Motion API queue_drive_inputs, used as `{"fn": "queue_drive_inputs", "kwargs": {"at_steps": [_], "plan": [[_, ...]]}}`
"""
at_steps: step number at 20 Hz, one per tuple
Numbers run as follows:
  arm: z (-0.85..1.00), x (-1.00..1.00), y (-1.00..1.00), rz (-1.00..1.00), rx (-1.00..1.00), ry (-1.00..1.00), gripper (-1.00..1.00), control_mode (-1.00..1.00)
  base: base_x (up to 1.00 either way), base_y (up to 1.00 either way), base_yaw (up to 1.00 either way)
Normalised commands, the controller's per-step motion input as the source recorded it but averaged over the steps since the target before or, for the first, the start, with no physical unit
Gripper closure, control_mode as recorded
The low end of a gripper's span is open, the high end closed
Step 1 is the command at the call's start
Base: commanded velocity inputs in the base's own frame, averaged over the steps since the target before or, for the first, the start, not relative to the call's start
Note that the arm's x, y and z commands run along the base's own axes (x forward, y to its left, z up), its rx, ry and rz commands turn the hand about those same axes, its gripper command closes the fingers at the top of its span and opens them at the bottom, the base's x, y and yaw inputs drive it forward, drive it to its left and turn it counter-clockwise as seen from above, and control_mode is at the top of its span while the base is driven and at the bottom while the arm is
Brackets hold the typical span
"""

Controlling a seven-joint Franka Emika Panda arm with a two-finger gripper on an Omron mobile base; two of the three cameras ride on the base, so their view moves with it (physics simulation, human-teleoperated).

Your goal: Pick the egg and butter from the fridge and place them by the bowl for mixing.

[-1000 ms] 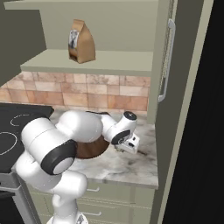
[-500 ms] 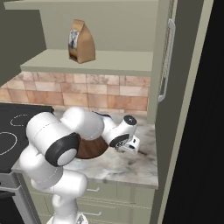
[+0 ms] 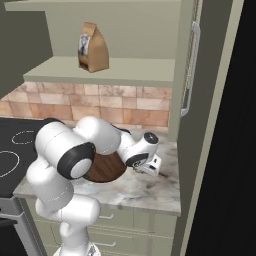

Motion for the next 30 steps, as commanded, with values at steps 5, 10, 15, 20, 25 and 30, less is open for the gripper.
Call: {"fn": "queue_drive_inputs", "kwargs": {"at_steps": [5, 10, 15, 20, 25, 30], "plan": [[-0.14, 0.0, 0.07, 0.0, 0.0, -0.02, -1.0, -1.0, 0.0, 0.0, 0.0], [-0.05, -0.03, 0.02, 0.0, 0.0, -0.04, -1.0, -1.0, 0.0, 0.0, 0.0], [0.08, -0.07, 0.05, 0.0, 0.0, -0.04, -1.0, -1.0, 0.0, 0.0, 0.0], [0.29, -0.07, 0.15, 0.0, 0.0, 0.0, -1.0, -1.0, 0.0, 0.0, 0.0], [0.49, -0.1, 0.23, 0.0, -0.01, -0.02, -1.0, -1.0, 0.0, 0.0, 0.0], [0.52, -0.3, 0.19, -0.02, -0.05, 0.0, -1.0, -1.0, 0.0, 0.0, 0.0]]}}
